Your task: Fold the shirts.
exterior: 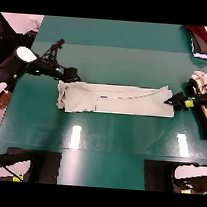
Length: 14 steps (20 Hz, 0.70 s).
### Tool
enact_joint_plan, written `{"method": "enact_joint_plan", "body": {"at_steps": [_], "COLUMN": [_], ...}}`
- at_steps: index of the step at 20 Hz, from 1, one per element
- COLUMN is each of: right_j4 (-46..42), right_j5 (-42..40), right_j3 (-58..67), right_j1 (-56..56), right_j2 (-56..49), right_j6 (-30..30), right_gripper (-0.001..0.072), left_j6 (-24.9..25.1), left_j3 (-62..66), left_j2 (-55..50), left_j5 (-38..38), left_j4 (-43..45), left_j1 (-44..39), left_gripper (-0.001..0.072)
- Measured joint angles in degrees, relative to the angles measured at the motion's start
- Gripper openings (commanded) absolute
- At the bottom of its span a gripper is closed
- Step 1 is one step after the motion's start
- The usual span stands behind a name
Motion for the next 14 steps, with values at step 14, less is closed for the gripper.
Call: {"method": "enact_joint_plan", "body": {"at_steps": [14], "right_j4": [6.6], "right_j5": [9.6], "right_j3": [18.8], "right_j1": [8.8], "right_j2": [12.3], "right_j6": [0.4], "right_gripper": [0.0014], "left_j6": [-1.7], "left_j3": [12.5], "left_j2": [-21.9], "left_j5": [5.0], "left_j4": [-5.7], "left_j1": [-18.6], "left_gripper": [0.0027]}}
